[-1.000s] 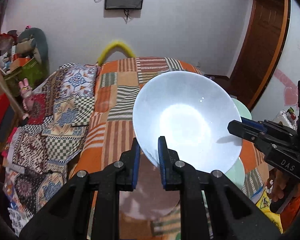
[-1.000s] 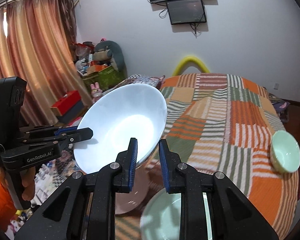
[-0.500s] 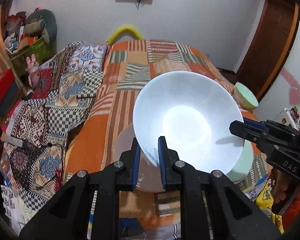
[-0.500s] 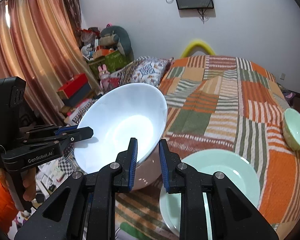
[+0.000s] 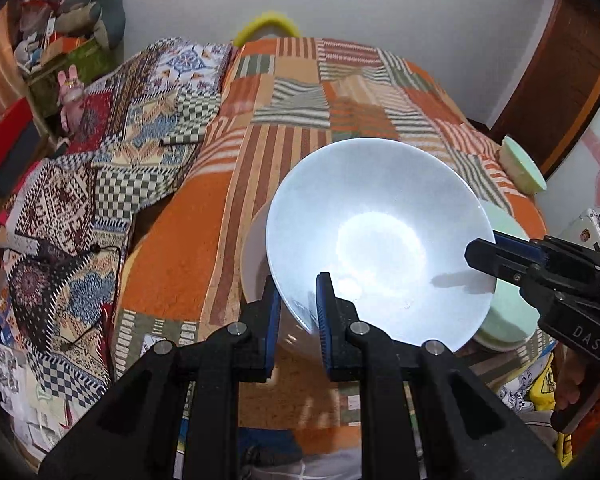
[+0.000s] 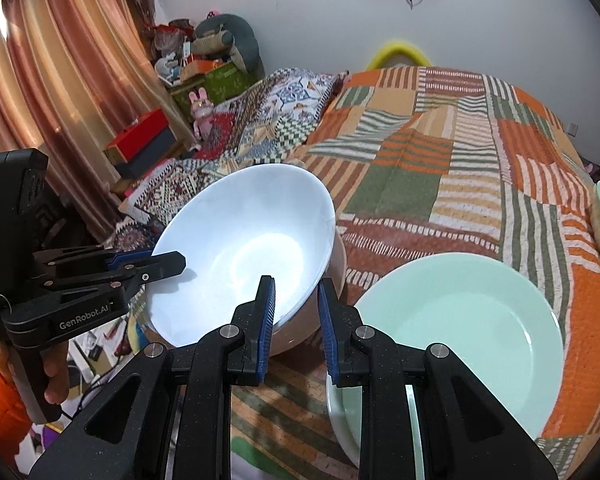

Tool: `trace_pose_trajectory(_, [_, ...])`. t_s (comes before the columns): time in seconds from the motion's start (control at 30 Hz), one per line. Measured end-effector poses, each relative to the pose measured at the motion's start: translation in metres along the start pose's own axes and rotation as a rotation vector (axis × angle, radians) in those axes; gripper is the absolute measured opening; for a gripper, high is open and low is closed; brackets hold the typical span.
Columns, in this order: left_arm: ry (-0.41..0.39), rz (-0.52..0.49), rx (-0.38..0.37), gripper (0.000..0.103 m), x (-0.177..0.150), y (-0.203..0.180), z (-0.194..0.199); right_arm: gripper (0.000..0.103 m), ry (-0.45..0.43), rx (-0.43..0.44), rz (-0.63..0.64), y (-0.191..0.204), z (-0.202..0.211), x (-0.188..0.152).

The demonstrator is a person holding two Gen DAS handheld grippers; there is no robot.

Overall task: Organize plates and bowls
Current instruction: 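Lower the white bowl into the pink bowl and open both grippers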

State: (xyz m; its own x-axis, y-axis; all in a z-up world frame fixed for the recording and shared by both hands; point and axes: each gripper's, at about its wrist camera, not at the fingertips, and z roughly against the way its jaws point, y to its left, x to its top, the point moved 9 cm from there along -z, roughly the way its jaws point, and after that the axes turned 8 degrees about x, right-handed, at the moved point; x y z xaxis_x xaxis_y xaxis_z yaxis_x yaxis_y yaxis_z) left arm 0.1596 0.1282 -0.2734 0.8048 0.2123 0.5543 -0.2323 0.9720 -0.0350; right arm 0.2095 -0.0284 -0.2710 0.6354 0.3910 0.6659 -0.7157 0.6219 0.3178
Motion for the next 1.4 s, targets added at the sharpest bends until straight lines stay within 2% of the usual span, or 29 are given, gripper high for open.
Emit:
trace_pose_trajectory(0.67, [0.063,-0.011,0.033,0.017,-0.012,0.009,-0.039,0.020,0.085,-0.031,-0.002,-0.006,-0.034,-0.014])
trace_pose_trajectory(0.93, [0.074,-0.004,0.034,0.018,-0.011,0.005,-0.043,0.023,0.094,-0.063,0.024,-0.007,-0.037,-0.014])
trace_pose_trajectory(1.13, [0.081,0.029,0.023,0.020,-0.010,0.010,-0.038,0.023,0.102,-0.043,0.034,-0.006,-0.038,-0.014])
trace_pose_trajectory(1.23, [0.062,0.015,0.050,0.024,-0.008,0.012,-0.029,0.025,0.091,-0.038,0.044,-0.002,-0.036,-0.011])
trace_pose_trajectory(1.4, [0.007,0.021,0.050,0.035,0.003,0.016,-0.008,0.026,0.078,-0.039,0.050,-0.001,-0.029,-0.008])
